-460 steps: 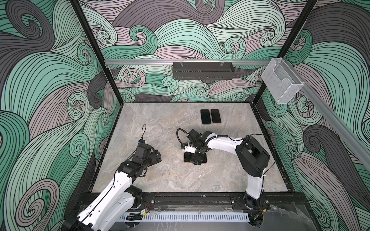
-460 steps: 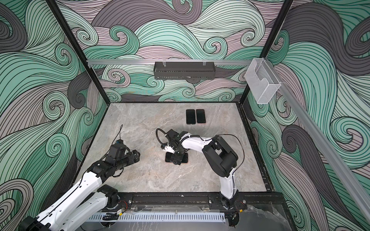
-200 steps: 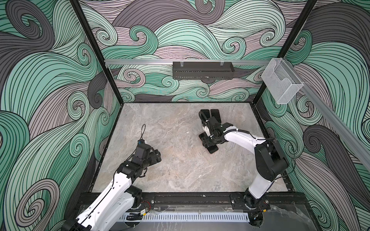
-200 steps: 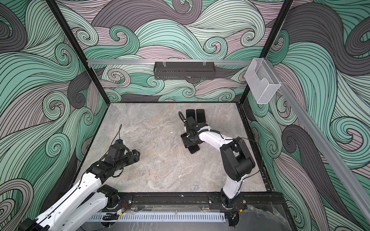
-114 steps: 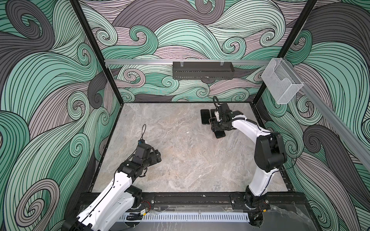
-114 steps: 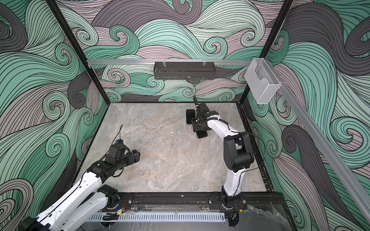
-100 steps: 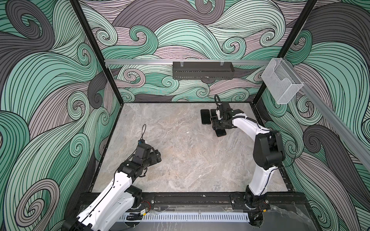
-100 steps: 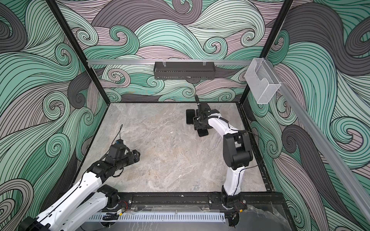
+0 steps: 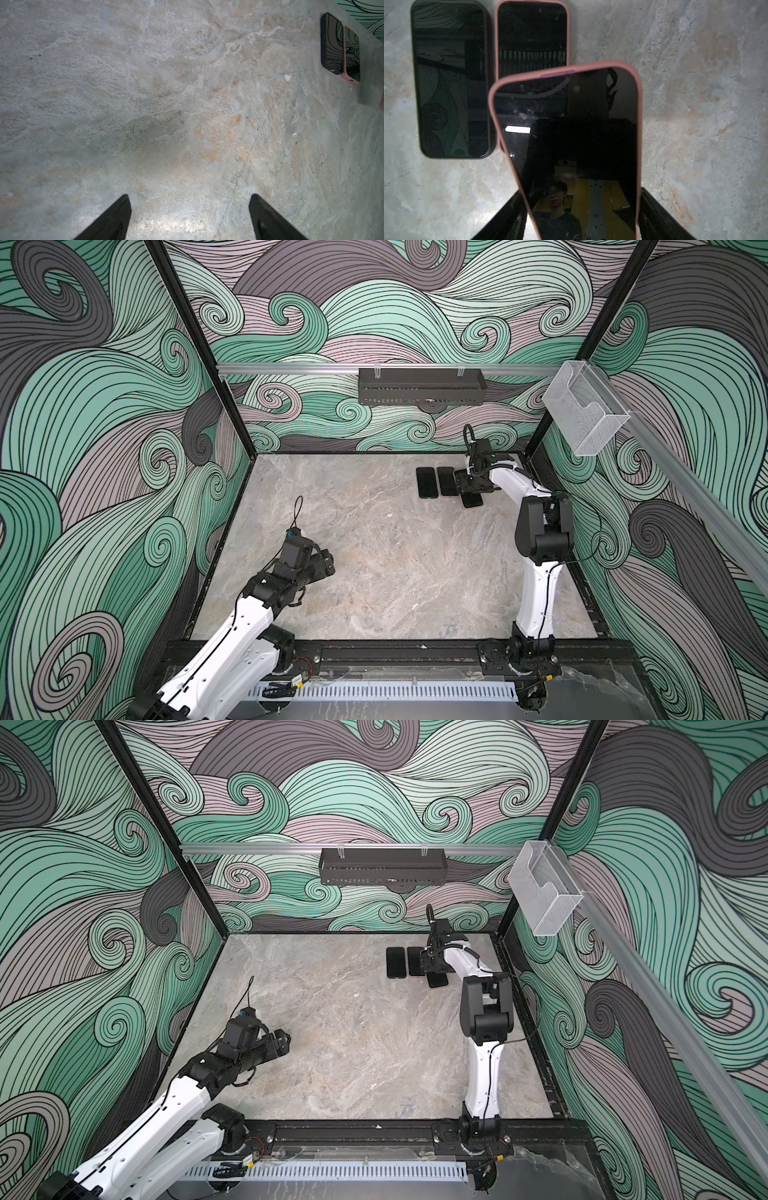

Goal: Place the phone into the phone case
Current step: 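Carry the cased phone with the right gripper beside the two far phones, then lower the cased phone next to the pink-cased phone and open the right gripper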

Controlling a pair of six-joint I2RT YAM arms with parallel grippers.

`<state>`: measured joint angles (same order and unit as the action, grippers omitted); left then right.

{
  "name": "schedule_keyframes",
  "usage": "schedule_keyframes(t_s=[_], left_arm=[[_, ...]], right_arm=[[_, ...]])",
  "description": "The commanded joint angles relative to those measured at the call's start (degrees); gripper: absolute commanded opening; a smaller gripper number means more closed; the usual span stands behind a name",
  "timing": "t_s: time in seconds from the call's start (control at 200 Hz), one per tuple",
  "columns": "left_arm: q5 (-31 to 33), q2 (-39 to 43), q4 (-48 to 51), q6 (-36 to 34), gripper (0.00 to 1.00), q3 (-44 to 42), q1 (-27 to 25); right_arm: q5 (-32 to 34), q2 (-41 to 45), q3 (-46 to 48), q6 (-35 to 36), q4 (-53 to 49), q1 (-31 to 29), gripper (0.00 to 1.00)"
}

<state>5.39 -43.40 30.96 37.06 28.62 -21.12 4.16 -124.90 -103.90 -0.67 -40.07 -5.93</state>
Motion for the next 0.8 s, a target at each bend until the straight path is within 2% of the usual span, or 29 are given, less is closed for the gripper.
schedule_keyframes(t_s=[0.0, 0.275, 0.546, 0.791], left_arm=[[0.33, 0.31, 2.81, -1.01, 0.91, 3.03, 0.59], [0.59, 1.89, 4.63, -1.72, 0.91, 4.29, 0.62], [0.26, 1.04, 4.47, -2.38, 0.91, 4.77, 0.59], [0.29, -0.06, 4.52, -3.02, 0.91, 5.83, 0.64]], right_arm=[[0.81, -1.72, -3.51, 1.63, -0.09, 1.14, 0.31], [-1.71, -8.57, -11.72, 1.06, -0.23, 3.15, 0.31], [-2.54, -15.89, -22.28, 1.29, -4.46, 3.68, 0.32], [-3.13, -18.83, -25.15, 0.94, -5.85, 3.82, 0.35]])
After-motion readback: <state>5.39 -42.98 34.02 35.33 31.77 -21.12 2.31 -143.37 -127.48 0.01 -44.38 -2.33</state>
